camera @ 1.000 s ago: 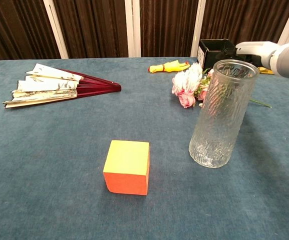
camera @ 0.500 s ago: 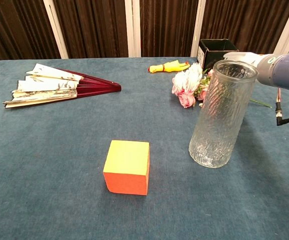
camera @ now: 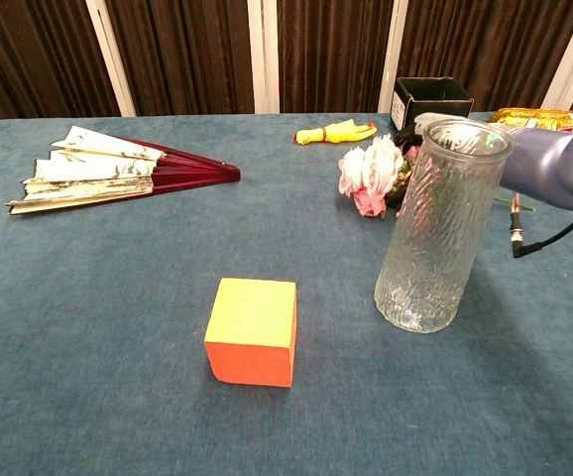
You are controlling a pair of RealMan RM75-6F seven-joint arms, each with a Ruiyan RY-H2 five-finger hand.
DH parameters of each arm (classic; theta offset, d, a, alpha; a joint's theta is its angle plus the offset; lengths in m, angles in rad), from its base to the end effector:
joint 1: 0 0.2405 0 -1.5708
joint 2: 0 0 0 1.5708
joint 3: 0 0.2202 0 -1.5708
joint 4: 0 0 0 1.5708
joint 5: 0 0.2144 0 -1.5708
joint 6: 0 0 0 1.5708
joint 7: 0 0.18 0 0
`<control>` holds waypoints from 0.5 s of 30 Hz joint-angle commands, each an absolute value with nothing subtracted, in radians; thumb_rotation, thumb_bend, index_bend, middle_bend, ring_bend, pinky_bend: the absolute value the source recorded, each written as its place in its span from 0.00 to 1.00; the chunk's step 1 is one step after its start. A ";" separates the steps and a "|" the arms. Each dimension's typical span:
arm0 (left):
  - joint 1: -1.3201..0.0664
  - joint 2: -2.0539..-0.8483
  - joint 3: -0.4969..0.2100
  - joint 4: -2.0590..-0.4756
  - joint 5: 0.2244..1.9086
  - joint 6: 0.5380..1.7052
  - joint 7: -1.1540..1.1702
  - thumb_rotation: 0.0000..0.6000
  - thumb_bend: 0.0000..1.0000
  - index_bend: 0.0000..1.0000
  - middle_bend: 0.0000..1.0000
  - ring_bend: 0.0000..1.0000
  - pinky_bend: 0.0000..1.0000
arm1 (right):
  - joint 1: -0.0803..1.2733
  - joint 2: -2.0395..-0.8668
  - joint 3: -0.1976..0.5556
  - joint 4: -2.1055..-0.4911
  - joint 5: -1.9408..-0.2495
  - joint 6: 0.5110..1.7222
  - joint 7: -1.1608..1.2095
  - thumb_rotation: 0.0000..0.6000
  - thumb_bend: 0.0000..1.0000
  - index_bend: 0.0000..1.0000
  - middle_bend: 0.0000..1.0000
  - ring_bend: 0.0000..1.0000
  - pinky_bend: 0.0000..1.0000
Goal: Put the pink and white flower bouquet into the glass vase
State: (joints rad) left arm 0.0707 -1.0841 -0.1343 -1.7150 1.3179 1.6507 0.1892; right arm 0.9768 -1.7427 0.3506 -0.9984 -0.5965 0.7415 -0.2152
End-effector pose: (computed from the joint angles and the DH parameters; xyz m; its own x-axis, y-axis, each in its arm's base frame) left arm -0.3057 0.1784 0.1923 0.5229 -0.1256 0.8431 0.8249 0.3236 -0.4635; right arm -0.1319 -0.4556 -0.0403 0.1054 -0.3208 0.9413 -0.9914 0.0400 0.1247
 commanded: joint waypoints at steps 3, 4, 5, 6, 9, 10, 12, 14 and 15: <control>0.069 -1.081 -0.135 -1.714 1.314 1.645 0.185 1.00 0.25 0.10 0.00 0.00 0.02 | 0.977 -1.760 0.364 -0.986 -0.613 0.762 -0.207 1.00 0.00 0.43 0.34 0.35 0.00; 0.069 -1.081 -0.135 -1.714 1.313 1.645 0.185 1.00 0.25 0.10 0.00 0.00 0.02 | 0.976 -1.761 0.364 -0.984 -0.618 0.768 -0.210 1.00 0.00 0.44 0.35 0.36 0.00; 0.069 -1.081 -0.135 -1.714 1.313 1.645 0.184 1.00 0.25 0.10 0.00 0.00 0.02 | 0.976 -1.762 0.364 -0.982 -0.620 0.770 -0.212 1.00 0.01 0.45 0.36 0.38 0.00; 0.069 -1.081 -0.135 -1.714 1.313 1.645 0.183 1.00 0.25 0.10 0.00 0.00 0.02 | 0.975 -1.762 0.363 -0.980 -0.625 0.775 -0.216 1.00 0.02 0.47 0.37 0.39 0.01; 0.068 -1.081 -0.134 -1.714 1.313 1.644 0.184 1.00 0.25 0.10 0.00 0.00 0.02 | 0.970 -1.759 0.367 -0.978 -0.628 0.782 -0.221 1.00 0.07 0.50 0.40 0.43 0.04; 0.068 -1.081 -0.134 -1.714 1.313 1.643 0.185 1.00 0.25 0.10 0.00 0.00 0.02 | 0.968 -1.757 0.371 -0.980 -0.625 0.781 -0.219 1.00 0.08 0.52 0.41 0.44 0.05; 0.065 -1.081 -0.132 -1.716 1.315 1.640 0.189 1.00 0.25 0.10 0.00 0.00 0.02 | 0.959 -1.744 0.379 -0.985 -0.621 0.773 -0.211 1.00 0.13 0.55 0.44 0.47 0.07; 0.065 -1.082 -0.131 -1.717 1.316 1.640 0.191 1.00 0.25 0.10 0.00 0.00 0.02 | 0.952 -1.730 0.383 -0.997 -0.625 0.770 -0.206 1.00 0.19 0.57 0.47 0.51 0.08; 0.064 -1.082 -0.131 -1.718 1.316 1.640 0.192 1.00 0.25 0.10 0.00 0.00 0.02 | 0.949 -1.724 0.387 -1.003 -0.624 0.769 -0.203 1.00 0.21 0.58 0.48 0.52 0.08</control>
